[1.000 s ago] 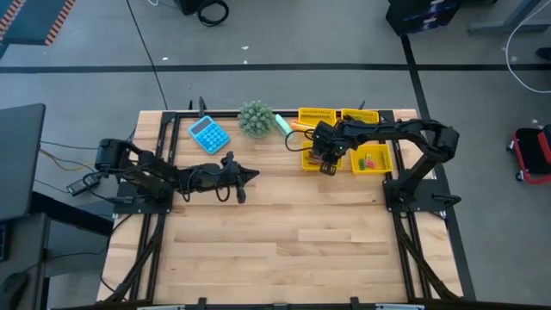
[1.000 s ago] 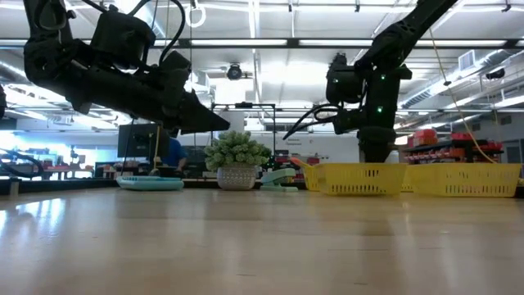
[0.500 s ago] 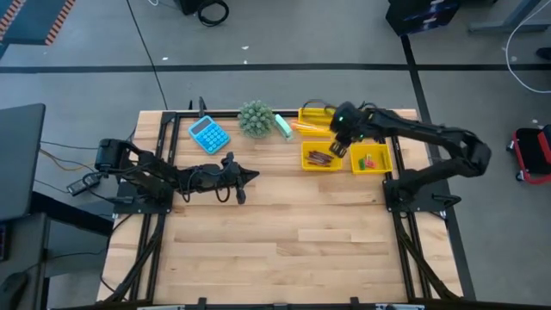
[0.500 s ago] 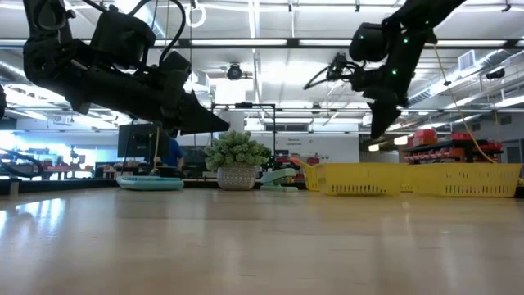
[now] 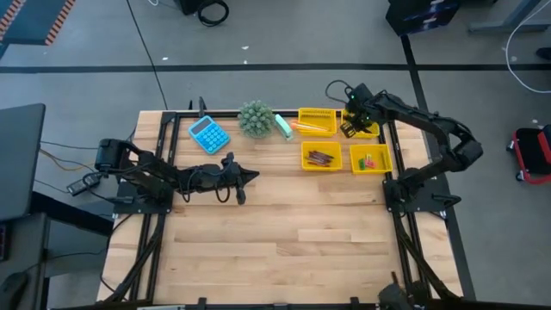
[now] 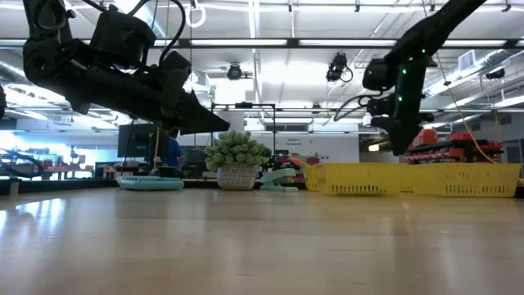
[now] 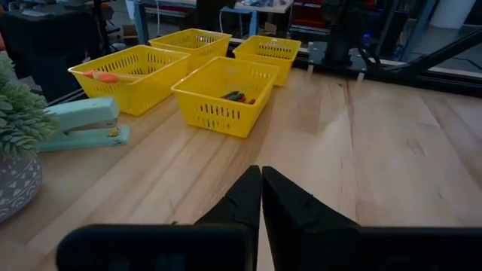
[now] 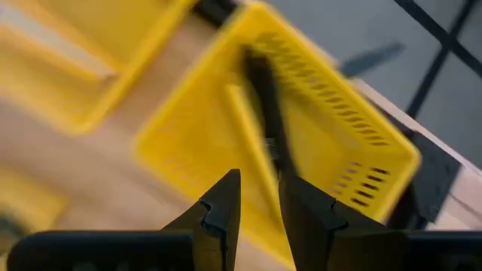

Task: Sort crayons/erasers/pens/pencils in bins
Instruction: Return to Home Position

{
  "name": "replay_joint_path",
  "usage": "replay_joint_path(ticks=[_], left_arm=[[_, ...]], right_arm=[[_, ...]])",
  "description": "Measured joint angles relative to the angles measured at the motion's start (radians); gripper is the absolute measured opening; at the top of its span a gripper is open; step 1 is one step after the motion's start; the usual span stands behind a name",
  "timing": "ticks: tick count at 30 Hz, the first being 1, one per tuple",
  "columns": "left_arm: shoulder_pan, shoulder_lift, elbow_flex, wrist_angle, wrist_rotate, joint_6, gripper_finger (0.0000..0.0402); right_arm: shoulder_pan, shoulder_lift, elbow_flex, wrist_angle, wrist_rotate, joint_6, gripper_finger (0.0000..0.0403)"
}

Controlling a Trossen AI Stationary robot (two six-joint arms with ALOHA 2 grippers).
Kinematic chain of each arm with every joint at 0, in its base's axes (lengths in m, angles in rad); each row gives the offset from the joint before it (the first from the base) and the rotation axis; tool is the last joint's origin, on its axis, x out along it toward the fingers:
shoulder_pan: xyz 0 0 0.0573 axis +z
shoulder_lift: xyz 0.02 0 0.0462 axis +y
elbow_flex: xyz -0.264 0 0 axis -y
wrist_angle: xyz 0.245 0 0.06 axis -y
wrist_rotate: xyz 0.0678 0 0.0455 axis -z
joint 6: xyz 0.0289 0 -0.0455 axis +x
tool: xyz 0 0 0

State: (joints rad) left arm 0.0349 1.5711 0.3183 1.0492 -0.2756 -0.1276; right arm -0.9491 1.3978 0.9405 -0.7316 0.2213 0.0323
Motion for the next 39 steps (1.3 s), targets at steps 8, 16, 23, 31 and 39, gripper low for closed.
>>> replay_joint_path(ticks=[8, 16, 23, 31, 39], left_arm=[[-0.006, 0.000, 0.000, 0.000, 0.000, -0.008, 0.0012], [-0.006, 0.000, 0.000, -0.001, 0.000, -0.008, 0.0023], [-0.006, 0.000, 0.000, -0.001, 0.000, 0.001, 0.0012], [0.009, 0.000, 0.000, 0.000, 0.000, 0.008, 0.0020], [0.011, 0.000, 0.000, 0.000, -0.001, -0.007, 0.0022]], right_arm=[[-0.109, 0.063, 0.000, 0.051, -0.056, 0.050, 0.0099], [-0.108, 0.144, 0.000, 0.088, -0.049, 0.048, 0.0099], [-0.086, 0.128, 0.000, 0.136, -0.055, -0.009, 0.0099], [0.069, -0.089, 0.000, 0.113, -0.083, 0.036, 0.0099], [0.405, -0.337, -0.143, 0.067, -0.084, 0.250, 0.0099]])
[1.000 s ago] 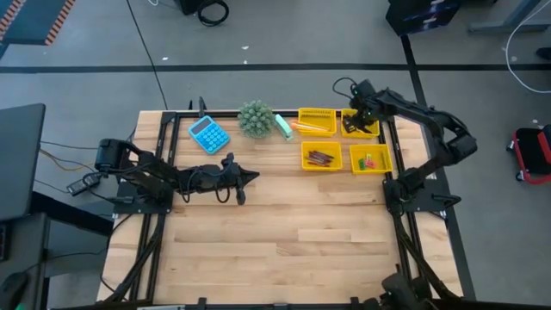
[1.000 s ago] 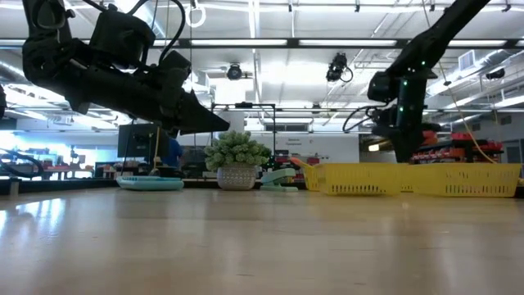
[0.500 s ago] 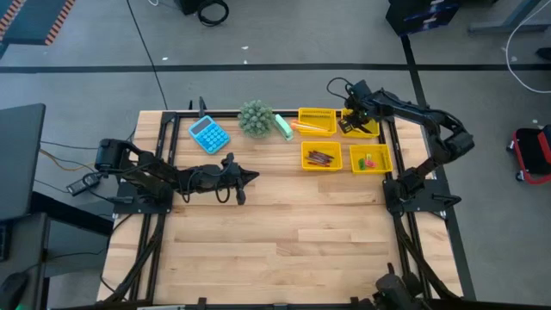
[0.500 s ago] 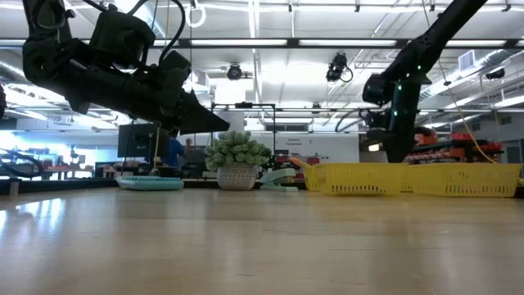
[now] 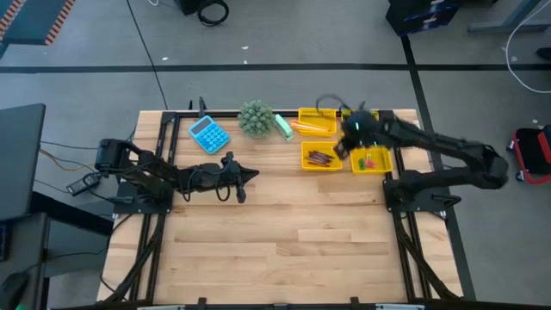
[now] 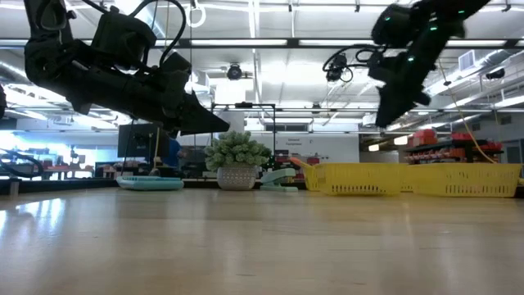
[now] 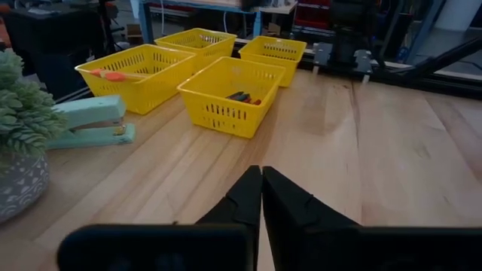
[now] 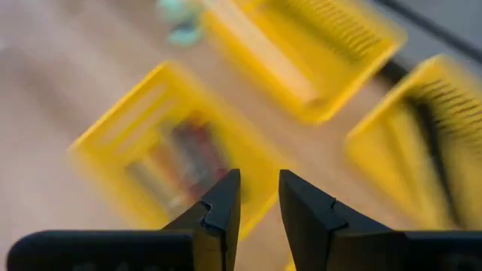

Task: Sort crayons/erasers/pens/pencils in bins
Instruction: Return to Home Position

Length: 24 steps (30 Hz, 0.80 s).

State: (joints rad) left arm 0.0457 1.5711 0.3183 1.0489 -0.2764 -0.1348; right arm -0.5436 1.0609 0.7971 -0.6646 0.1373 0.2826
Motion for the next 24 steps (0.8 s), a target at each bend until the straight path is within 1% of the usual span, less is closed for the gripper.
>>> replay_joint_path(ticks=[6, 9, 12, 15, 17, 20, 22, 24], left_arm=[[-0.006, 0.000, 0.000, 0.000, 0.001, -0.004, 0.0013], [-0.001, 0.000, 0.000, 0.010, 0.000, 0.014, 0.0016], [0.015, 0.000, 0.000, 0.060, 0.000, 0.047, 0.0021], [0.033, 0.000, 0.005, 0.081, 0.000, 0.067, 0.0021], [0.041, 0.000, 0.012, 0.081, 0.000, 0.064, 0.0017], [0.043, 0.000, 0.025, 0.081, 0.007, 0.042, 0.0013], [0.043, 0.000, 0.036, 0.081, 0.055, 0.041, 0.0013], [0.043, 0.000, 0.048, 0.082, 0.109, 0.041, 0.0018]], right_arm=[[0.304, -0.236, -0.292, 0.193, 0.044, 0.225, 0.0099], [0.425, -0.327, -0.339, 0.224, 0.096, 0.235, 0.0099], [0.514, -0.386, -0.341, 0.210, 0.187, 0.158, 0.0099], [0.570, -0.433, -0.346, 0.185, 0.281, 0.100, 0.0099], [0.587, -0.471, -0.362, 0.186, 0.321, 0.081, 0.0099], [0.593, -0.525, -0.390, 0.186, 0.327, 0.065, 0.0099], [0.593, -0.548, -0.401, 0.191, 0.324, 0.065, 0.0099], [0.593, -0.558, -0.411, 0.208, 0.298, 0.065, 0.0099]])
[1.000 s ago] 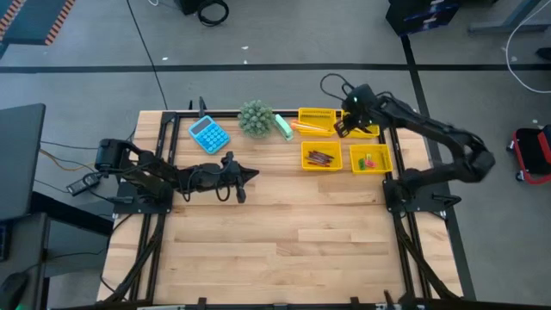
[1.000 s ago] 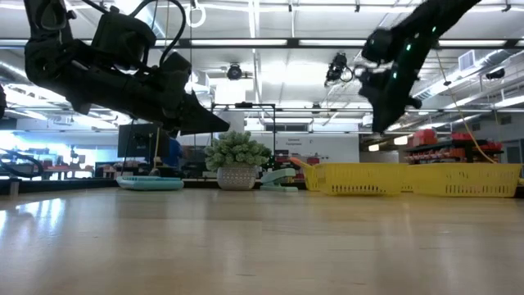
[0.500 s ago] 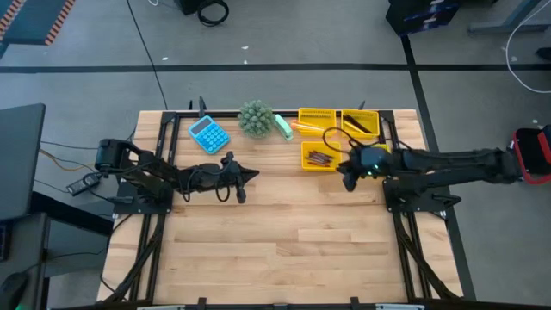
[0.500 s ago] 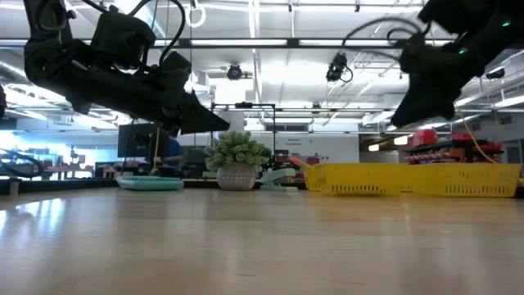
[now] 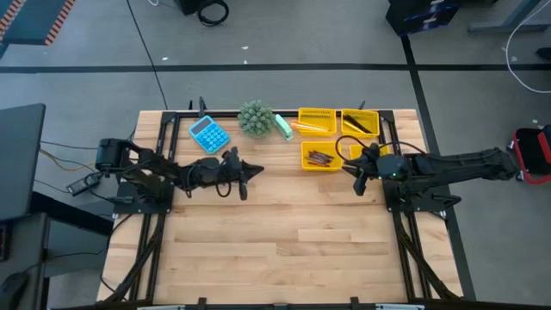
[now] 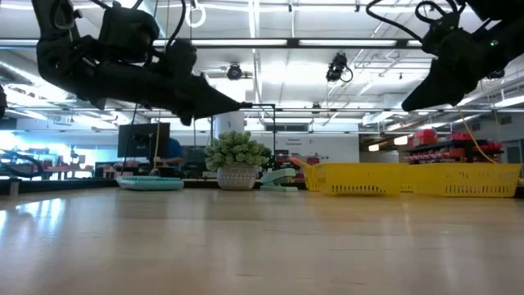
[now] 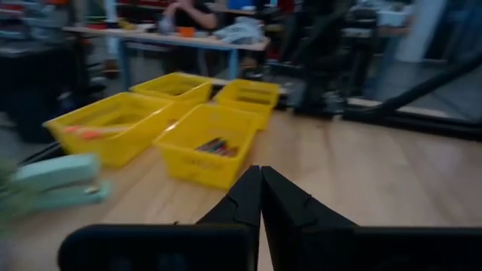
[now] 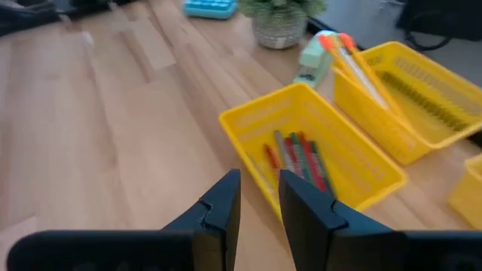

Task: Sort crayons/erasers/pens/pencils in bins
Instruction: Return to Home Position

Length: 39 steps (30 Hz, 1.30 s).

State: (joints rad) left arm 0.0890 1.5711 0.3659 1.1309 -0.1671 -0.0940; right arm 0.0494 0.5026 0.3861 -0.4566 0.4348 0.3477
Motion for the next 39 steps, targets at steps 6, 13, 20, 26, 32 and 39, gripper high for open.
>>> replay_joint_path(ticks=[6, 13, 20, 26, 32, 39], left_arm=[[0.000, 0.000, 0.042, -0.002, 0.072, 0.001, 0.0031], [0.050, -0.003, 0.074, -0.075, 0.182, -0.025, 0.0015], [0.089, -0.098, 0.030, -0.138, 0.217, -0.045, 0.0012], [0.089, -0.290, -0.106, -0.152, 0.185, -0.053, 0.0014], [0.070, -0.431, -0.254, -0.155, 0.152, -0.086, 0.0008], [0.063, -0.584, -0.358, -0.156, 0.108, -0.106, 0.0011]], right_arm=[[0.000, 0.002, -0.003, 0.018, -0.022, 0.021, 0.0099], [0.000, 0.002, -0.003, 0.039, -0.017, 0.037, 0.0099], [0.000, 0.002, -0.003, 0.041, -0.017, 0.050, 0.0099], [-0.001, 0.000, -0.066, 0.133, -0.010, 0.055, 0.0099], [0.000, -0.001, -0.195, 0.351, -0.025, 0.049, 0.0099], [0.000, -0.001, -0.218, 0.416, -0.069, 0.037, 0.0099]])
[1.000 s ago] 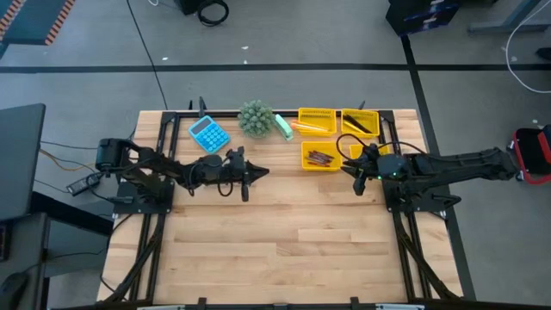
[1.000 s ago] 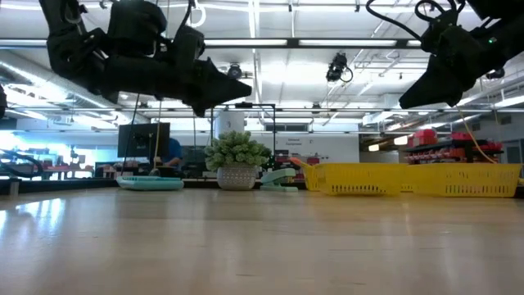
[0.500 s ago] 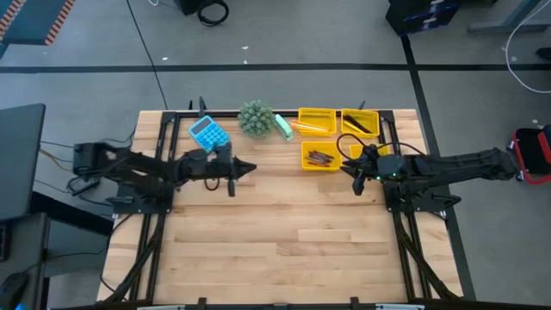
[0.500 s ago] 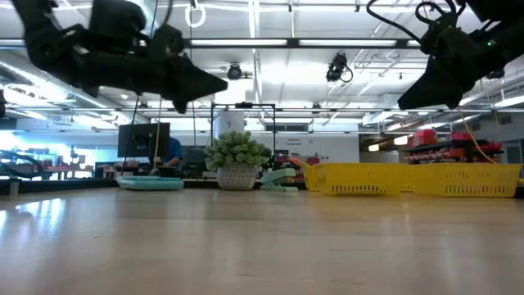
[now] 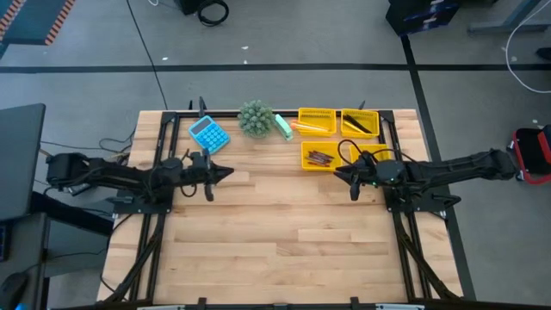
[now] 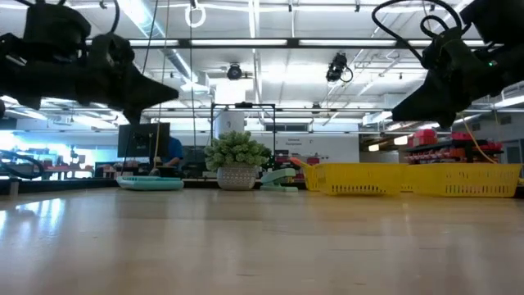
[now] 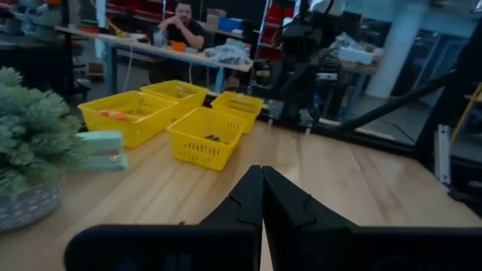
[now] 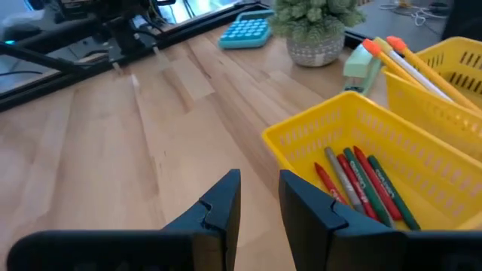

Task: Sort crayons/erasers/pens/pencils in bins
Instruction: Return to Home Position

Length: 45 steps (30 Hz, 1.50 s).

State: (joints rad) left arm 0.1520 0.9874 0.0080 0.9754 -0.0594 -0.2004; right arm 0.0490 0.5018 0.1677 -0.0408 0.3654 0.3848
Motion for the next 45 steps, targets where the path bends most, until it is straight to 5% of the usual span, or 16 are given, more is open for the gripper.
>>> replay_joint_path(ticks=[22, 37, 45], left_arm=[[0.004, -0.497, 0.000, -0.580, 0.027, 0.023, 0.0021], [0.004, -0.758, -0.001, -0.797, 0.027, 0.024, 0.0013], [0.004, -0.813, -0.001, -0.736, 0.038, 0.058, 0.0012]], right_arm=[[-0.004, -0.407, -0.116, -0.037, 0.027, -0.176, 0.0099], [-0.002, -0.425, -0.115, -0.046, -0.062, -0.221, 0.0059], [-0.002, -0.425, -0.116, -0.035, -0.196, -0.261, 0.0011]])
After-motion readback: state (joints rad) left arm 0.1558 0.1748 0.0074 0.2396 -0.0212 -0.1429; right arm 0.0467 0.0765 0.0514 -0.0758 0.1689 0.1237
